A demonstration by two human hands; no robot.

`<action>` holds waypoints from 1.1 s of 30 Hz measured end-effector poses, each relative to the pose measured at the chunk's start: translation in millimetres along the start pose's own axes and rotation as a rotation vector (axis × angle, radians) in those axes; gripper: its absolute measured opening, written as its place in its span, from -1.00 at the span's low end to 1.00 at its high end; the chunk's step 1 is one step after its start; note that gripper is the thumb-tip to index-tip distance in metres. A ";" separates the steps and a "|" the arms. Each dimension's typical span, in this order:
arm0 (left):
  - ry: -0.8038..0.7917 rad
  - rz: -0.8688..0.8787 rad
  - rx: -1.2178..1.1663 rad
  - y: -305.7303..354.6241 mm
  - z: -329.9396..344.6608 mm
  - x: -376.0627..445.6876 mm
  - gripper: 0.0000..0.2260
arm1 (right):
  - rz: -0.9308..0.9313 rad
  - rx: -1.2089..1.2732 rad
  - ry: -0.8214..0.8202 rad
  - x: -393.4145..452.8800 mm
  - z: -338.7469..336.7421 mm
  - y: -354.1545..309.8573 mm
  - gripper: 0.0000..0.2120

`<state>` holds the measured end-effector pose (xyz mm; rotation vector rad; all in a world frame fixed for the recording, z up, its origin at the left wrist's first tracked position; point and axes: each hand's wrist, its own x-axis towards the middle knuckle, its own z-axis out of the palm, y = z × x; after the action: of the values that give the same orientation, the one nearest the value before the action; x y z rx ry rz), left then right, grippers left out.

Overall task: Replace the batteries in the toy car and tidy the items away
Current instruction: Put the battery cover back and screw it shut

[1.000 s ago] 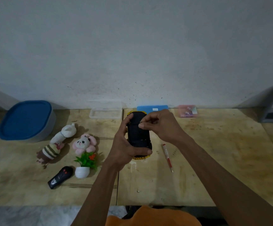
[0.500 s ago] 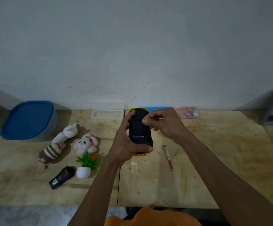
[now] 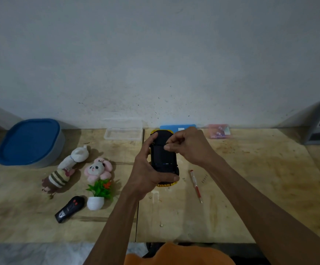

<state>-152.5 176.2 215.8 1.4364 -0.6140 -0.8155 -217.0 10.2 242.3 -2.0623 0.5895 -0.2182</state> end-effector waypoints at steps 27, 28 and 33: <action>0.179 0.053 -0.008 -14.8 -11.0 8.3 -0.36 | 0.162 0.290 0.125 -1.9 -9.6 -5.8 -0.86; 0.180 0.060 -0.013 -14.3 -11.5 8.3 -0.35 | 0.163 0.293 0.129 -2.1 -8.8 -5.6 -0.86; 0.183 0.047 -0.053 -15.7 -11.6 8.8 -0.35 | 0.167 0.301 0.139 -1.7 -9.6 -5.9 -0.88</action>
<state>-139.8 177.0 198.5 1.4243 -0.4814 -0.6500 -220.2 6.4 252.6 -1.7082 0.7621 -0.3330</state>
